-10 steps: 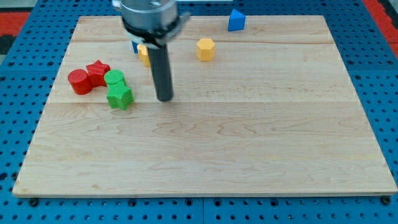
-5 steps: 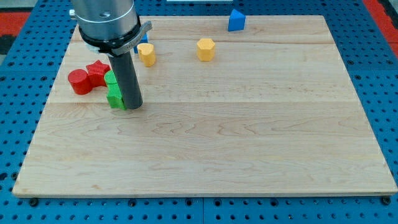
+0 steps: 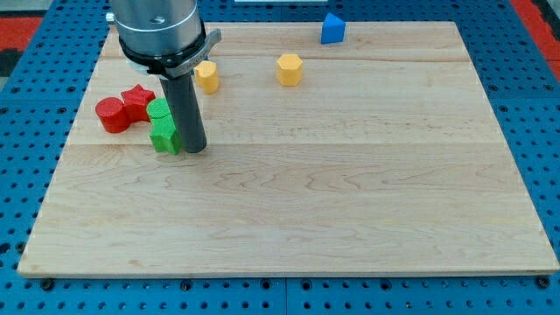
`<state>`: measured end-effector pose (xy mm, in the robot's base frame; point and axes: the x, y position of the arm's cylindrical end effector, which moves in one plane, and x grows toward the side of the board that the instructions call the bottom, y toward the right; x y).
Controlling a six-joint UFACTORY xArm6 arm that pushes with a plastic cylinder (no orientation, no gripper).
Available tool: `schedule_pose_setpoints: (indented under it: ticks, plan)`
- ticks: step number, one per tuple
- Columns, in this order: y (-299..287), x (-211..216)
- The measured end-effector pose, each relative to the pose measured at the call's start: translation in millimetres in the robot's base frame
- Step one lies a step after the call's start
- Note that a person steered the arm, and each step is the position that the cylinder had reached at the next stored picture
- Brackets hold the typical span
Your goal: Push the hexagon parallel to the green circle
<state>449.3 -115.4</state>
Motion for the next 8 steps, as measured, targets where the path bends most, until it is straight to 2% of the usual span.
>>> schedule_pose_setpoints:
  ticks: [4, 5, 6, 7, 8]
  plan:
    - [18.2, 2.4]
    - [46.2, 26.7]
    - [112.3, 37.4]
    - [144.8, -22.4]
    - [110.3, -57.3]
